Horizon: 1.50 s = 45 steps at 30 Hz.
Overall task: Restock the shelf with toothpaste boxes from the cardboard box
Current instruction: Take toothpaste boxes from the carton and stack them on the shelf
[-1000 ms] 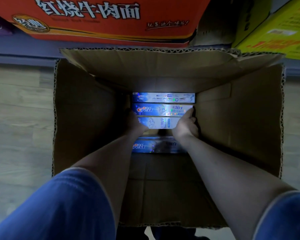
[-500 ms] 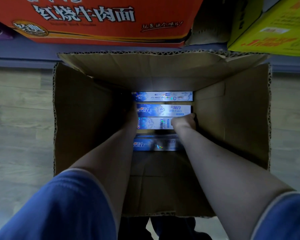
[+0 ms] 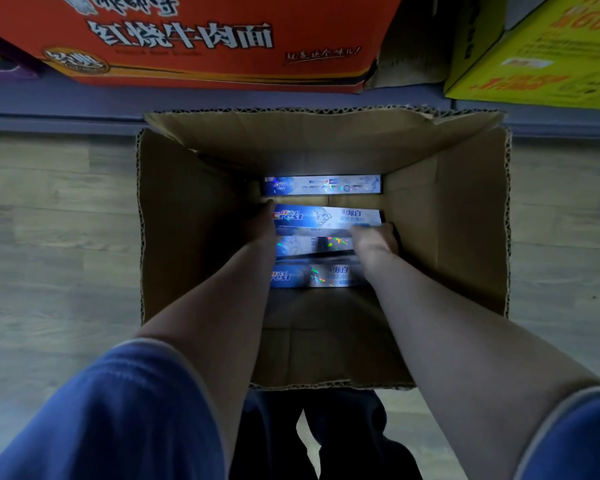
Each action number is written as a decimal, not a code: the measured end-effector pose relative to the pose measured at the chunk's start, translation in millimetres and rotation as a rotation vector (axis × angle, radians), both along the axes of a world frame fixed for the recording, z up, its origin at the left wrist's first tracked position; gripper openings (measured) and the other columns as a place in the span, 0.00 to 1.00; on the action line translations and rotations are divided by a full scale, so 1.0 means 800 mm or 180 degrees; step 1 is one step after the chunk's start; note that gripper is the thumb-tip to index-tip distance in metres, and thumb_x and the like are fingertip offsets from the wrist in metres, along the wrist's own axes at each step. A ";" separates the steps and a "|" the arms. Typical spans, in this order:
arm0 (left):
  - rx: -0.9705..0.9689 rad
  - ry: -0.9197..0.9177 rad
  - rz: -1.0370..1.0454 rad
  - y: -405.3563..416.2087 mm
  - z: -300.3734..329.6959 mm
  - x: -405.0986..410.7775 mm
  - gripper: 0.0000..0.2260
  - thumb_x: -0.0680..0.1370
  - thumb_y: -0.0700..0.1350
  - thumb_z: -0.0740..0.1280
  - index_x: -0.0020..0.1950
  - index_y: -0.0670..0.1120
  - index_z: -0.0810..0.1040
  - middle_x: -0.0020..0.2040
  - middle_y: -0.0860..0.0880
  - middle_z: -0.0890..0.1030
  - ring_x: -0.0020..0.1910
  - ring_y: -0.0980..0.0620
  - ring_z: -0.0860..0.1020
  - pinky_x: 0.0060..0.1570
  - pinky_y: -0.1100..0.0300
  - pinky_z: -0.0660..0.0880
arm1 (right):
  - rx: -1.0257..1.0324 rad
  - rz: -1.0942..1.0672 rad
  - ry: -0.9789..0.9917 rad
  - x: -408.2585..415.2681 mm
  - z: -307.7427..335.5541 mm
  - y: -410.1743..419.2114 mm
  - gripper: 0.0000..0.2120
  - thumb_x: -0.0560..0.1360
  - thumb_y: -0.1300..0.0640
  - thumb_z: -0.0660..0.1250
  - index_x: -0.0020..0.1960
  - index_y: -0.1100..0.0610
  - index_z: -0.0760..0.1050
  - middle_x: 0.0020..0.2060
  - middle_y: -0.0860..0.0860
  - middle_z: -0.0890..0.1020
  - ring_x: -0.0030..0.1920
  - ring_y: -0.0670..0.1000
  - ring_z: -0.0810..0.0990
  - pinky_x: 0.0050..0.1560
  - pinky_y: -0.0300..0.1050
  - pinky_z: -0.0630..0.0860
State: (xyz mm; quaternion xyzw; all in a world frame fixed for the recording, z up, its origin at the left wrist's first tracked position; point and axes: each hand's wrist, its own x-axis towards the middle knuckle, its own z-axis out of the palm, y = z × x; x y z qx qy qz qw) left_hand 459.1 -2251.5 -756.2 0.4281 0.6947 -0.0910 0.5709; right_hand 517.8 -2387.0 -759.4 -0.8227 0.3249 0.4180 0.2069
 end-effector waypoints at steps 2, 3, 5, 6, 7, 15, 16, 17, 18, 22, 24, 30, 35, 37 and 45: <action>0.0047 -0.0006 0.0125 -0.003 0.004 0.000 0.21 0.78 0.50 0.65 0.67 0.41 0.71 0.63 0.43 0.75 0.55 0.46 0.77 0.43 0.60 0.79 | 0.0079 -0.0072 -0.0082 -0.003 0.003 0.002 0.23 0.74 0.55 0.65 0.66 0.63 0.66 0.64 0.59 0.74 0.62 0.59 0.75 0.59 0.48 0.71; 0.0036 0.0008 0.0107 -0.002 0.007 -0.001 0.21 0.78 0.50 0.64 0.67 0.42 0.70 0.65 0.43 0.74 0.61 0.45 0.74 0.53 0.55 0.77 | 0.0069 -0.0056 -0.0120 -0.004 0.004 0.002 0.23 0.73 0.56 0.66 0.65 0.63 0.67 0.63 0.59 0.75 0.60 0.59 0.76 0.58 0.49 0.72; -0.0090 0.0034 0.0240 0.000 0.010 -0.006 0.20 0.80 0.49 0.62 0.68 0.41 0.69 0.67 0.44 0.72 0.65 0.45 0.71 0.59 0.53 0.72 | 0.0075 -0.0046 -0.0165 -0.006 0.006 0.001 0.22 0.72 0.57 0.66 0.63 0.63 0.68 0.60 0.58 0.77 0.58 0.58 0.77 0.55 0.48 0.73; -0.0217 -0.0014 0.0277 0.002 0.011 -0.008 0.19 0.81 0.48 0.59 0.69 0.41 0.68 0.67 0.44 0.72 0.65 0.45 0.71 0.58 0.52 0.72 | 0.0151 -0.0138 -0.0231 -0.006 0.008 0.000 0.22 0.71 0.56 0.66 0.62 0.64 0.69 0.58 0.57 0.77 0.56 0.56 0.77 0.54 0.47 0.73; -0.0316 -0.0033 0.0233 0.004 0.012 -0.012 0.19 0.82 0.47 0.57 0.70 0.40 0.66 0.68 0.43 0.71 0.63 0.44 0.73 0.57 0.52 0.72 | 0.0314 -0.0355 -0.0295 -0.006 0.013 0.002 0.22 0.70 0.54 0.66 0.61 0.64 0.69 0.54 0.56 0.76 0.53 0.54 0.77 0.54 0.46 0.71; -0.0298 0.0144 0.0365 0.008 0.024 -0.017 0.17 0.79 0.48 0.63 0.66 0.44 0.71 0.65 0.46 0.72 0.56 0.48 0.72 0.40 0.57 0.75 | 0.1170 -0.1917 -0.0471 0.005 0.015 0.000 0.16 0.75 0.56 0.67 0.59 0.63 0.69 0.55 0.61 0.77 0.52 0.63 0.80 0.32 0.40 0.80; -0.0298 0.0052 0.0380 0.008 0.026 -0.017 0.17 0.79 0.46 0.63 0.67 0.45 0.70 0.64 0.47 0.72 0.56 0.48 0.71 0.43 0.56 0.76 | 0.1155 -0.2009 -0.0492 0.004 0.020 0.002 0.15 0.76 0.59 0.66 0.59 0.65 0.69 0.56 0.63 0.77 0.53 0.64 0.80 0.26 0.37 0.78; -0.0290 -0.0061 0.0411 0.008 0.026 -0.022 0.17 0.79 0.43 0.63 0.68 0.45 0.69 0.62 0.48 0.71 0.57 0.49 0.70 0.45 0.58 0.75 | 0.1105 -0.2054 -0.0494 0.003 0.022 0.005 0.15 0.75 0.61 0.65 0.59 0.65 0.69 0.55 0.64 0.78 0.53 0.64 0.80 0.22 0.35 0.76; -0.0378 -0.0176 0.0497 0.007 0.027 -0.024 0.17 0.79 0.40 0.63 0.68 0.44 0.68 0.60 0.49 0.70 0.58 0.50 0.69 0.46 0.62 0.75 | 0.1048 -0.2107 -0.0492 0.004 0.025 0.007 0.14 0.75 0.62 0.64 0.60 0.65 0.70 0.53 0.63 0.79 0.54 0.63 0.80 0.19 0.33 0.73; -0.0714 -0.0752 0.0969 0.005 0.036 -0.022 0.08 0.77 0.36 0.64 0.53 0.45 0.76 0.51 0.50 0.75 0.59 0.50 0.73 0.56 0.64 0.68 | 0.1303 -0.2291 -0.0323 0.012 0.035 0.010 0.17 0.78 0.64 0.58 0.67 0.62 0.66 0.56 0.59 0.76 0.61 0.61 0.76 0.36 0.39 0.79; -0.0924 -0.0955 0.1400 0.005 0.044 -0.013 0.04 0.77 0.39 0.66 0.47 0.48 0.78 0.47 0.53 0.76 0.51 0.55 0.76 0.60 0.64 0.68 | 0.1264 -0.2413 -0.0097 0.015 0.040 0.010 0.12 0.79 0.62 0.58 0.61 0.60 0.70 0.62 0.57 0.75 0.54 0.60 0.80 0.45 0.42 0.77; -0.1336 -0.0984 0.0581 -0.003 0.062 -0.009 0.05 0.77 0.36 0.64 0.50 0.42 0.78 0.58 0.46 0.77 0.65 0.47 0.72 0.67 0.57 0.67 | 0.1101 -0.2336 0.0064 0.006 0.042 0.013 0.10 0.77 0.56 0.62 0.54 0.61 0.72 0.53 0.59 0.80 0.31 0.52 0.77 0.37 0.38 0.78; -0.1215 -0.1019 0.0827 -0.001 0.060 -0.003 0.05 0.75 0.37 0.68 0.41 0.45 0.79 0.65 0.44 0.71 0.66 0.43 0.71 0.66 0.54 0.69 | 0.0704 -0.0480 0.0021 0.000 0.028 0.005 0.17 0.81 0.60 0.52 0.66 0.67 0.67 0.56 0.62 0.77 0.62 0.61 0.74 0.49 0.44 0.75; -0.1181 -0.0991 0.0921 0.002 0.062 0.000 0.04 0.75 0.38 0.69 0.40 0.45 0.79 0.68 0.42 0.69 0.67 0.43 0.70 0.64 0.53 0.71 | -0.0002 0.1459 -0.0210 -0.006 0.022 -0.005 0.16 0.78 0.64 0.56 0.64 0.64 0.69 0.63 0.60 0.73 0.64 0.59 0.71 0.58 0.47 0.71; -0.1133 -0.0803 0.1040 0.004 0.044 0.005 0.06 0.74 0.40 0.71 0.38 0.44 0.76 0.43 0.47 0.77 0.51 0.49 0.75 0.57 0.60 0.76 | -0.0202 0.3718 -0.0189 -0.017 -0.024 -0.016 0.28 0.77 0.64 0.56 0.74 0.59 0.53 0.73 0.56 0.59 0.73 0.56 0.56 0.72 0.48 0.58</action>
